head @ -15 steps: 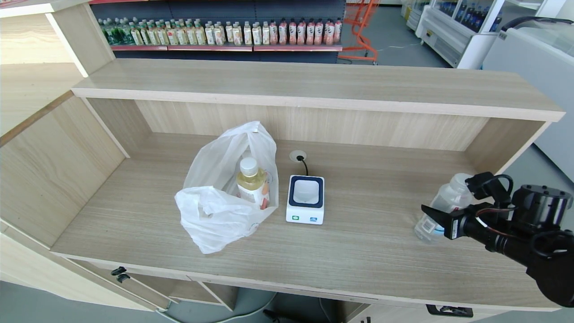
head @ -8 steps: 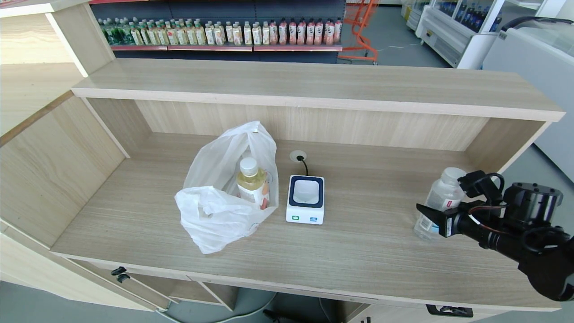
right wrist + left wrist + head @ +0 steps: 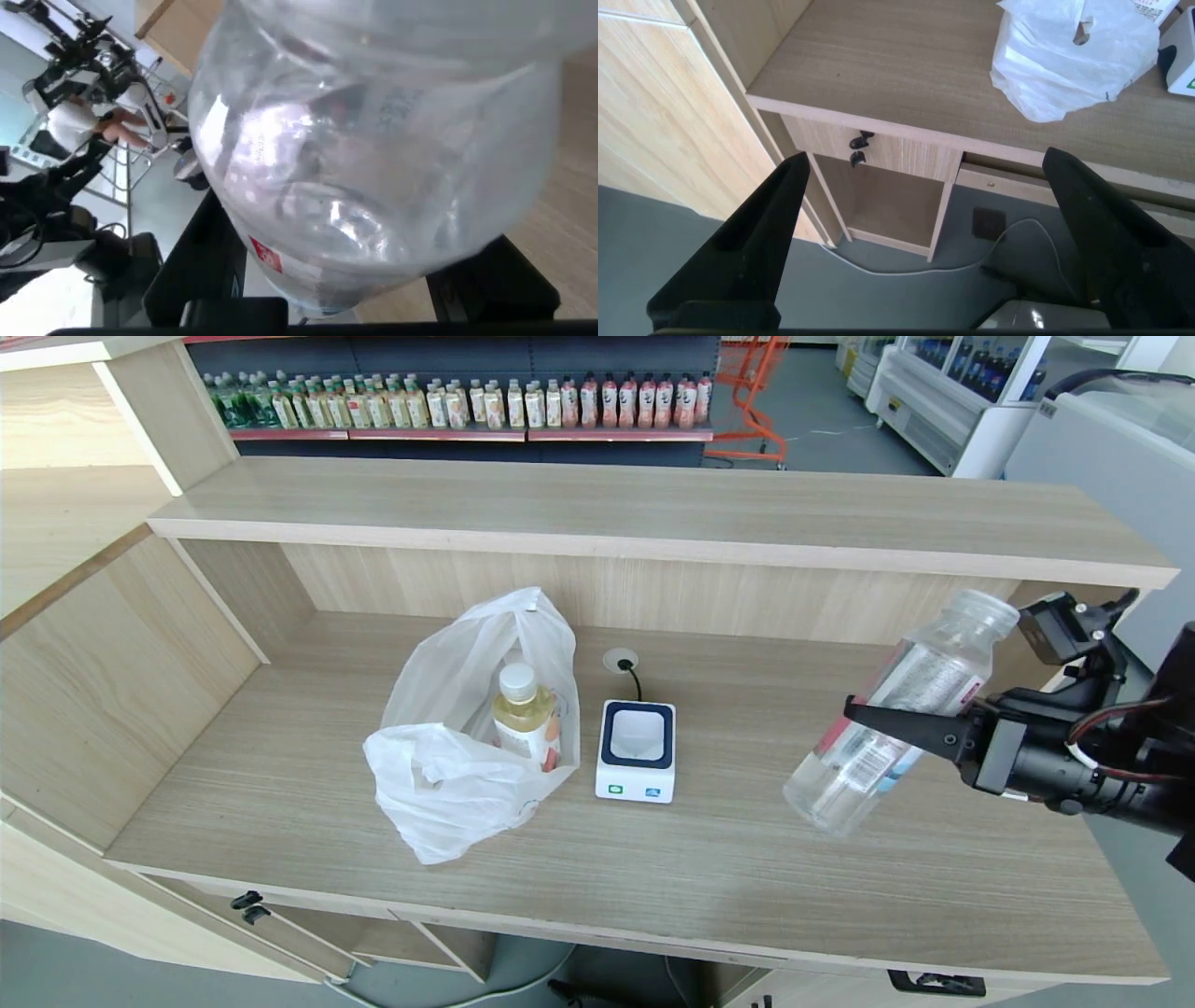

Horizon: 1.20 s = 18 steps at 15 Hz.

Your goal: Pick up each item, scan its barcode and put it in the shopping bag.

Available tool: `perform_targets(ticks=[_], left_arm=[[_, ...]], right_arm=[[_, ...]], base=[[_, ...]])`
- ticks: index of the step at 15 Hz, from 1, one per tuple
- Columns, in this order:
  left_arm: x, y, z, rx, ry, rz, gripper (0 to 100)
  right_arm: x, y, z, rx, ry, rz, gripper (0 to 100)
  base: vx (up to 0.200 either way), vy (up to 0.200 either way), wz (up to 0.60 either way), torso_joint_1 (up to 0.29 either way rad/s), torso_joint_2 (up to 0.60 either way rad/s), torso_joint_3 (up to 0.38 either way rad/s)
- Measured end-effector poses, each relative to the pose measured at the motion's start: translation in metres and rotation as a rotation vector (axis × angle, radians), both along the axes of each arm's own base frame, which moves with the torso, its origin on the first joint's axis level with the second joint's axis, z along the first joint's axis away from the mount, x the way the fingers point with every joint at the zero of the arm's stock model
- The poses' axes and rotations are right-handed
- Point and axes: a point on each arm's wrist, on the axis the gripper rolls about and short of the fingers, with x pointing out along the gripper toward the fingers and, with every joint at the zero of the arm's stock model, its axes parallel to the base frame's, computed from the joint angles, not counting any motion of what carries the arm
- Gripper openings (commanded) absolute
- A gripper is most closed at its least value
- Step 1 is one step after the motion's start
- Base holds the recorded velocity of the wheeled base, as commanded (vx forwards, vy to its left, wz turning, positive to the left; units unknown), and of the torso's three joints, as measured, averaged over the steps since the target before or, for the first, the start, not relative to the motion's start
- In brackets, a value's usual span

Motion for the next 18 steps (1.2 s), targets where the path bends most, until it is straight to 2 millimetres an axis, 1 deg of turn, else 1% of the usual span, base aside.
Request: perform_targets(ticks=[2, 4, 6, 8, 11, 13, 14, 15, 18], left_arm=[[0.0, 0.0, 0.0, 0.0, 0.0, 0.0, 100], [0.0, 0.0, 0.0, 0.0, 0.0, 0.0, 100], [0.0, 0.0, 0.0, 0.0, 0.0, 0.0, 100], [0.0, 0.0, 0.0, 0.0, 0.0, 0.0, 100], [0.0, 0.0, 0.0, 0.0, 0.0, 0.0, 100], [0.0, 0.0, 0.0, 0.0, 0.0, 0.0, 100], [0.0, 0.0, 0.0, 0.0, 0.0, 0.0, 100], [0.0, 0.0, 0.0, 0.0, 0.0, 0.0, 100], [0.0, 0.0, 0.0, 0.0, 0.0, 0.0, 100]], right_arm=[[-0.021, 0.022, 0.02, 0.025, -0.046, 0.155, 0], [-0.037, 0.039, 0.033, 0.037, -0.084, 0.255, 0], [-0.049, 0.054, 0.038, 0.045, -0.104, 0.335, 0], [-0.058, 0.063, 0.04, 0.05, -0.114, 0.387, 0], [-0.065, 0.069, 0.04, 0.051, -0.11, 0.427, 0], [-0.072, 0.067, 0.031, 0.03, -0.025, 0.431, 0], [-0.075, 0.066, 0.031, 0.021, 0.015, 0.432, 0], [-0.077, 0.065, 0.034, 0.014, 0.04, 0.433, 0], [-0.086, 0.063, 0.044, 0.015, 0.035, 0.444, 0]], base=[[0.0, 0.0, 0.0, 0.0, 0.0, 0.0], [0.0, 0.0, 0.0, 0.0, 0.0, 0.0], [0.0, 0.0, 0.0, 0.0, 0.0, 0.0], [0.0, 0.0, 0.0, 0.0, 0.0, 0.0], [0.0, 0.0, 0.0, 0.0, 0.0, 0.0], [0.0, 0.0, 0.0, 0.0, 0.0, 0.0], [0.0, 0.0, 0.0, 0.0, 0.0, 0.0], [0.0, 0.0, 0.0, 0.0, 0.0, 0.0], [0.0, 0.0, 0.0, 0.0, 0.0, 0.0]])
